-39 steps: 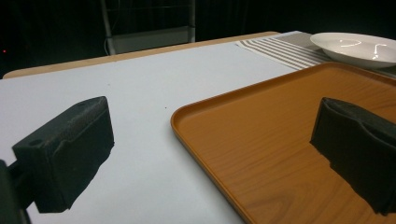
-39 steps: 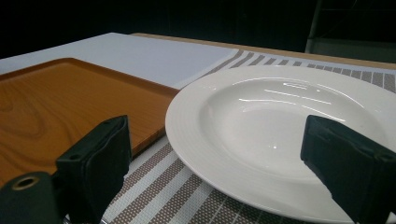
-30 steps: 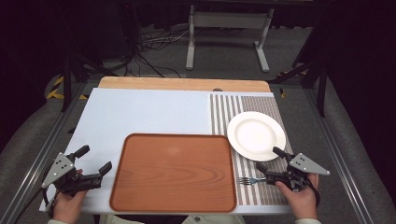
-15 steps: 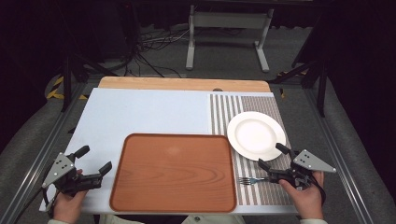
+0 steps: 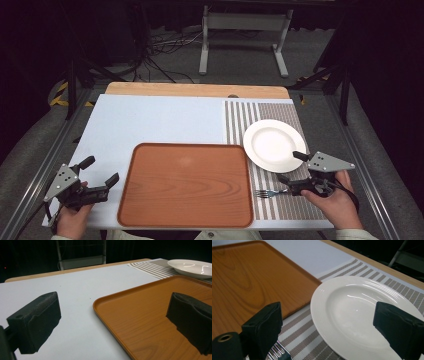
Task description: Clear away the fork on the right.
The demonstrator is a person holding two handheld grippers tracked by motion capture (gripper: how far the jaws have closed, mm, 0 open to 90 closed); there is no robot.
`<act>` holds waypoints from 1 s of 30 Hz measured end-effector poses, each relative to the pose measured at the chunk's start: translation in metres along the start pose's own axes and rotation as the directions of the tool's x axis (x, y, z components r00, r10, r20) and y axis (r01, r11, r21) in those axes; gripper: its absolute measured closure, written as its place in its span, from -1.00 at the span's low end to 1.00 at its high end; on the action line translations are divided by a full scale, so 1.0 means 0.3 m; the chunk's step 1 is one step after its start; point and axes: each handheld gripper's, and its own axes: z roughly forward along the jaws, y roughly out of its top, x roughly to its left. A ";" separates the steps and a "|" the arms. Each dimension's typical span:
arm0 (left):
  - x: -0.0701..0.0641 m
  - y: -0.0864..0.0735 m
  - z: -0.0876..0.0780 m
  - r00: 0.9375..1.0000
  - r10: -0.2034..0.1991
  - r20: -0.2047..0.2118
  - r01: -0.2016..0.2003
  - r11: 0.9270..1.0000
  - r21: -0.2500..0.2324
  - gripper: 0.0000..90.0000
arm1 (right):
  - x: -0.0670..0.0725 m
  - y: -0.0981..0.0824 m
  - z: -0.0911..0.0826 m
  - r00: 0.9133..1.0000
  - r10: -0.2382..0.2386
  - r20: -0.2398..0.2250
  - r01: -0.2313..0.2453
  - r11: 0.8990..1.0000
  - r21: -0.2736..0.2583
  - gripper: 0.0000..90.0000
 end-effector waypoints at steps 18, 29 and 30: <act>0.004 0.000 -0.004 1.000 -0.001 0.000 0.001 1.000 0.005 -1.00 | -0.005 0.089 0.013 0.983 -0.162 -0.085 0.177 0.960 0.219 -0.75; 0.002 0.000 -0.002 1.000 0.000 -0.002 0.000 1.000 0.002 -1.00 | -0.003 0.106 0.040 0.968 -0.206 -0.144 0.243 0.915 0.321 -0.75; 0.002 0.000 -0.002 1.000 0.000 -0.001 0.000 1.000 0.003 -1.00 | -0.002 0.109 0.042 0.966 -0.208 -0.153 0.249 0.909 0.334 -0.75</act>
